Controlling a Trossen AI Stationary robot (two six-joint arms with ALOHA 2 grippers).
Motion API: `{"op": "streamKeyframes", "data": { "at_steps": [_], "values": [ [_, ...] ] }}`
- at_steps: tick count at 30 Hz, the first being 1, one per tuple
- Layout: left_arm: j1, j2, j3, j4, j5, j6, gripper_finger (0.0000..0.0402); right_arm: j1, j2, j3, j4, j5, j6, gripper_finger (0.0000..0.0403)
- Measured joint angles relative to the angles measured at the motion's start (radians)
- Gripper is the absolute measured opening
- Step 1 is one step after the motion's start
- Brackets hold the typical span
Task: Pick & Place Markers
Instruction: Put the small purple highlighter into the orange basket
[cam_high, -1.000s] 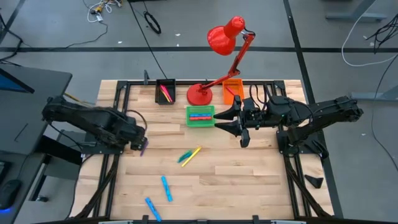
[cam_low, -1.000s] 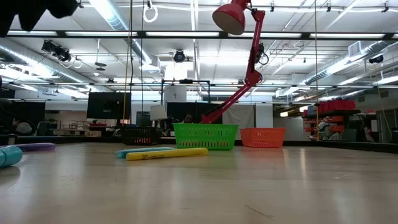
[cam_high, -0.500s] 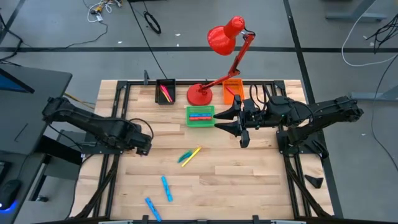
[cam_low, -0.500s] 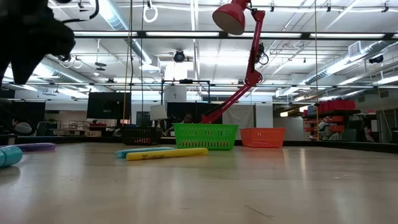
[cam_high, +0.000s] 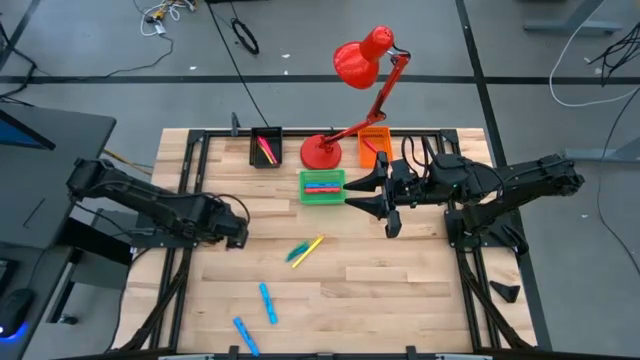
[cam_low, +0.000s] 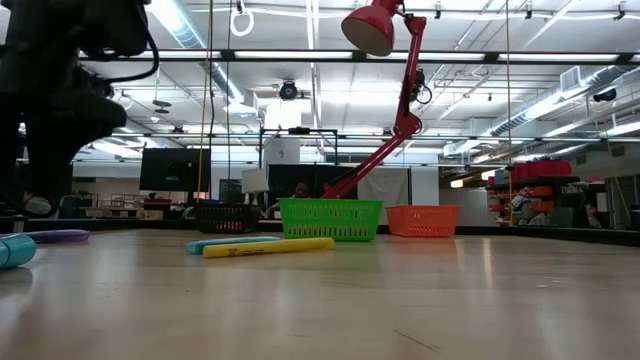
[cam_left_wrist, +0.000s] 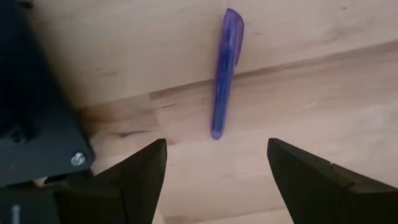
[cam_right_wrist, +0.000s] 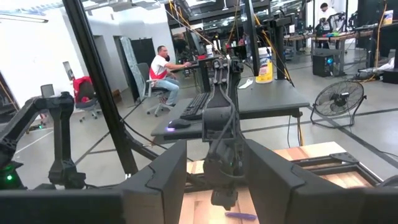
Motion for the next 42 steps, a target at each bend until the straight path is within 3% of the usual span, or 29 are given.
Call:
{"op": "streamKeyframes", "data": {
  "at_steps": [6,18,28,32,42],
  "values": [
    [0.037,0.01,-0.05,0.113,0.0,0.011,0.0284,0.0,0.0,0.0,0.0,0.0,-0.003,0.0157],
    [0.099,0.236,-0.048,0.23,0.009,0.157,0.0284,-0.014,0.0,0.0,0.001,0.001,-0.013,0.0157],
    [0.101,0.258,-0.048,0.254,0.015,0.211,0.0281,-0.014,0.0,0.0,-0.002,0.0,0.0,0.0157],
    [0.101,0.259,-0.049,0.265,0.033,0.21,0.0251,-0.014,0.0,0.0,0.001,0.0,0.0,0.0157],
    [0.101,0.259,-0.049,0.304,0.056,0.212,0.0129,-0.014,0.0,0.0,0.001,0.0,0.0,0.0157]
  ]
}}
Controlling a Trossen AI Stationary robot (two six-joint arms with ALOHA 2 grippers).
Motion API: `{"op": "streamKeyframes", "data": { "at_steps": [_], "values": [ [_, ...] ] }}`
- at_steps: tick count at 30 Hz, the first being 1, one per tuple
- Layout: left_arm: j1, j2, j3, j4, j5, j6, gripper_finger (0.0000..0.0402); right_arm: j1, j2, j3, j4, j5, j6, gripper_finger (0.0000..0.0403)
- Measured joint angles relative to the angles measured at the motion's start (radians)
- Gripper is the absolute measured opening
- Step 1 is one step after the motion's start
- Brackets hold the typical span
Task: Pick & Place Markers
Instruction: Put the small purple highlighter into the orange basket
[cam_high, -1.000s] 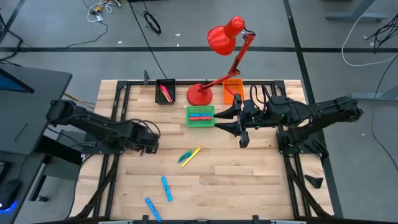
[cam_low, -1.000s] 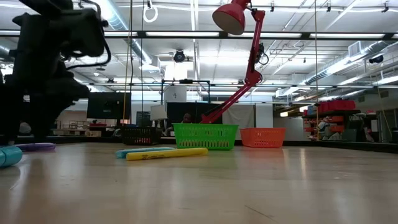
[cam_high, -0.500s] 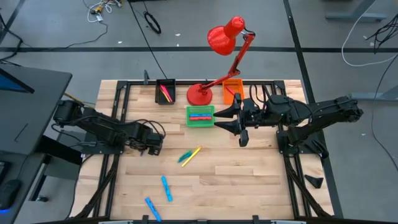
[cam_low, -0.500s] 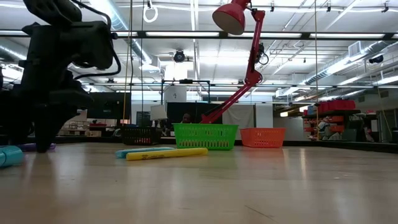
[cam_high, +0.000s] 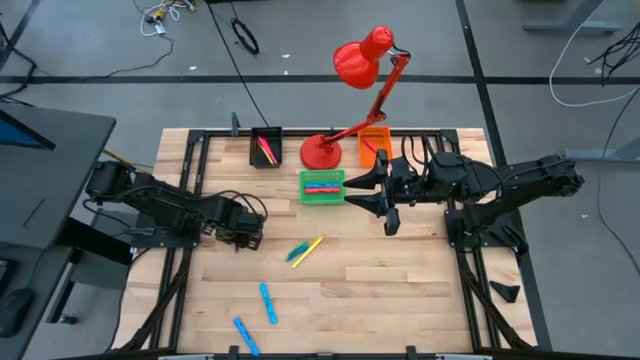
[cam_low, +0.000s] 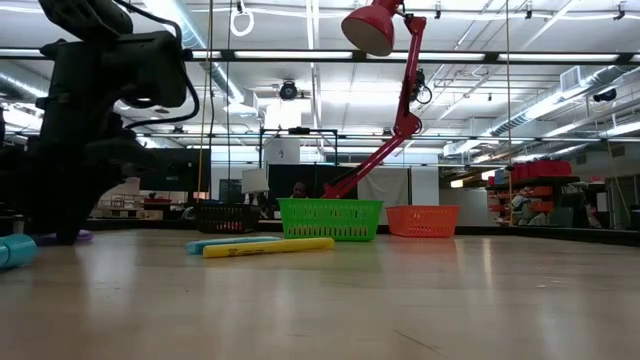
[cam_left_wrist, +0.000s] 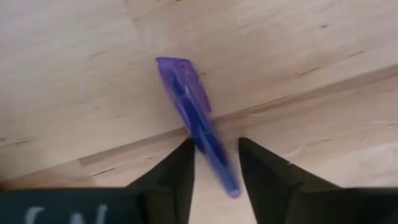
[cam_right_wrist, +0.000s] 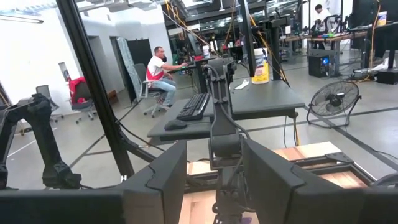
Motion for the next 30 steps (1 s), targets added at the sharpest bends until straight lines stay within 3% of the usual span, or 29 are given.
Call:
{"op": "streamKeyframes", "data": {
  "at_steps": [10,16,30],
  "values": [
    [-0.001,0.001,0.0,0.045,0.031,0.062,0.0035,0.0,0.0,0.0,0.0,0.0,0.0,0.0157],
    [-0.003,-0.031,-0.002,0.053,-0.003,0.052,0.0034,0.0,0.0,0.0,0.0,0.0,0.0,0.0157],
    [-0.019,-0.228,0.154,0.047,-0.249,0.103,0.0034,0.0,0.0,0.0,0.001,0.034,0.077,0.0157]
  ]
}}
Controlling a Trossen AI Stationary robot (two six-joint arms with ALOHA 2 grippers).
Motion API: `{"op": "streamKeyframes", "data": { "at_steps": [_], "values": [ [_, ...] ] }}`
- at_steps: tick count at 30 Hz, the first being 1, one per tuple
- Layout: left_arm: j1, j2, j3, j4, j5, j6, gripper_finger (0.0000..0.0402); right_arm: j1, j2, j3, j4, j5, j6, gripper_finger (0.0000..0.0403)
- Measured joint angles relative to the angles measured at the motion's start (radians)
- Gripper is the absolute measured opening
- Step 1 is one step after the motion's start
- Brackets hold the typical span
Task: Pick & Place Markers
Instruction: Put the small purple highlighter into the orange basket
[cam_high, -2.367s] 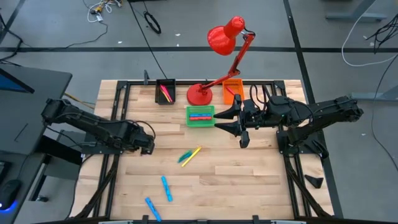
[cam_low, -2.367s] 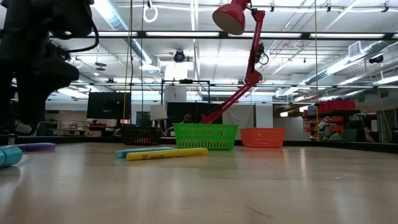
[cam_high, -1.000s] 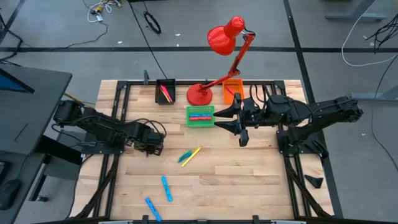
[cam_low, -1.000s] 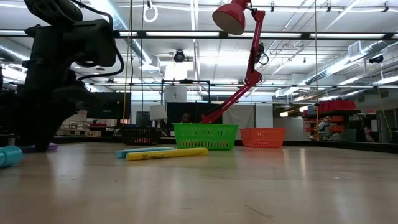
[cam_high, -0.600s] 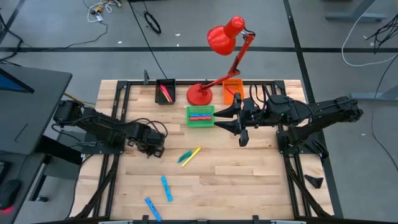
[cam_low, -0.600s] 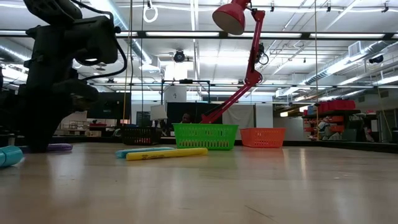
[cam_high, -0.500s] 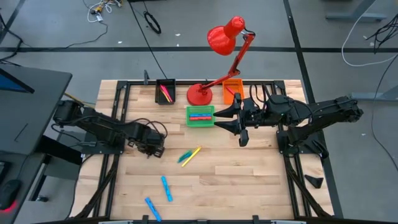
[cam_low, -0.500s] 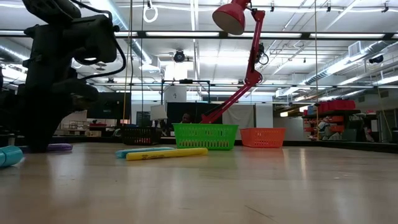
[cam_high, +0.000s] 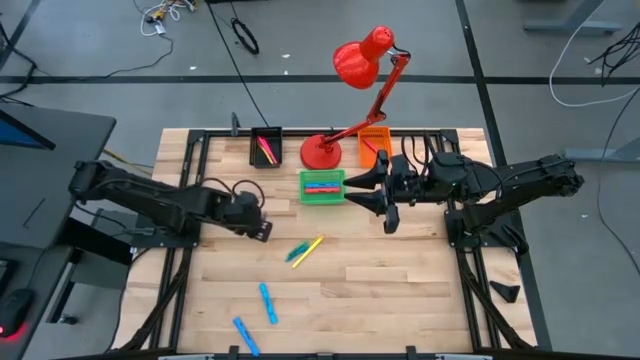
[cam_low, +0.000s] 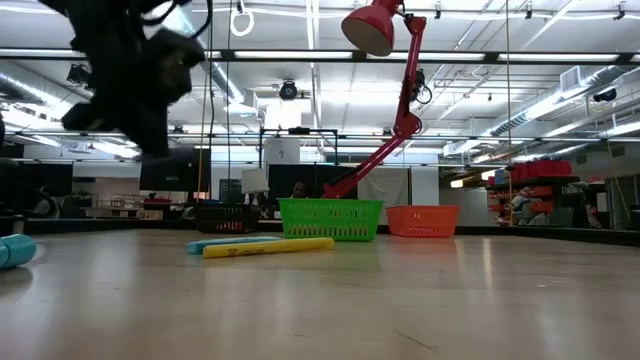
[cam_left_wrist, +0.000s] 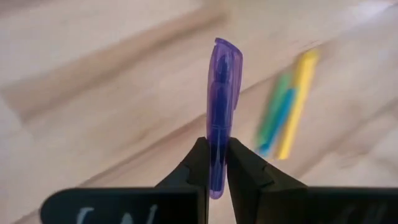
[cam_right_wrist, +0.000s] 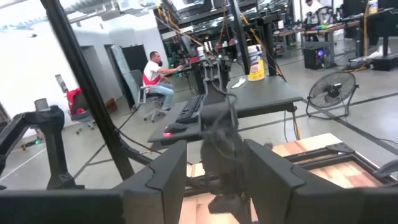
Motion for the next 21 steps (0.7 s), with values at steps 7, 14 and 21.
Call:
{"op": "streamKeyframes", "data": {
  "at_steps": [7,14,21],
  "values": [
    [-0.003,-0.047,0.124,-0.002,-0.114,0.129,0.0034,0.0,0.0,0.0,0.01,0.0,0.056,0.0157],
    [-0.003,-0.048,0.305,-0.001,-0.214,0.314,0.0034,0.0,0.0,0.0,0.008,0.001,0.092,0.0157],
    [-0.003,-0.048,0.479,0.01,-0.303,0.473,0.0034,0.0,0.0,0.0,0.008,0.001,0.107,0.0157]
  ]
}}
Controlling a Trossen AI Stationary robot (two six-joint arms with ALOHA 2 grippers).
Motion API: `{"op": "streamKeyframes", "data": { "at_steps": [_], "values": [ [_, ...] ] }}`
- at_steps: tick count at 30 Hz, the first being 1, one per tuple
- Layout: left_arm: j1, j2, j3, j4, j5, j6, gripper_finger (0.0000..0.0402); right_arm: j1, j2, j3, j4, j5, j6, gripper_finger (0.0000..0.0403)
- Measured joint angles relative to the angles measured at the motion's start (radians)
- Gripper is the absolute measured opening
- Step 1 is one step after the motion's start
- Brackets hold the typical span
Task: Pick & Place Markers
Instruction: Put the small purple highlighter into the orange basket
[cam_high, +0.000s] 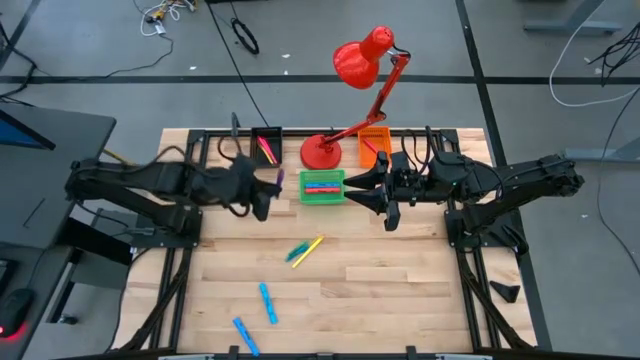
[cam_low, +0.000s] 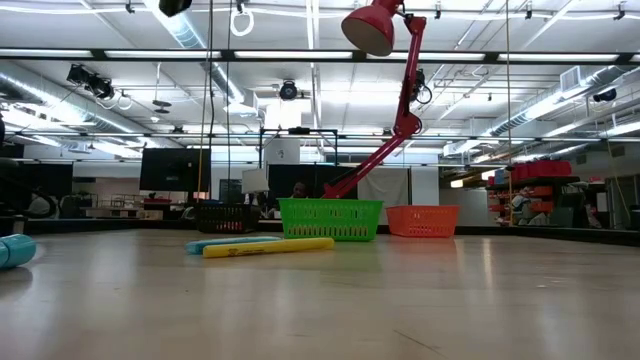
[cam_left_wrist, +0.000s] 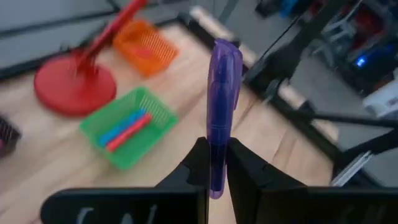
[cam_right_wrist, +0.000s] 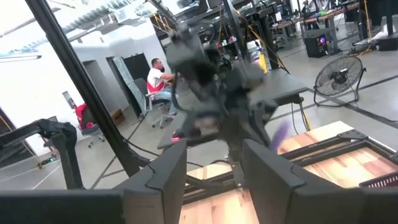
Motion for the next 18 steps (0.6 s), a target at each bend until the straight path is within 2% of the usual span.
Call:
{"op": "streamKeyframes", "data": {
  "at_steps": [9,18],
  "values": [
    [0.0,0.0,0.115,0.168,-0.025,0.203,0.0034,0.0,0.0,0.0,0.002,0.0,0.025,0.0157],
    [0.0,0.002,0.121,0.325,-0.01,0.32,0.0034,0.0,0.0,0.0,-0.001,0.001,0.043,0.0157]
  ]
}}
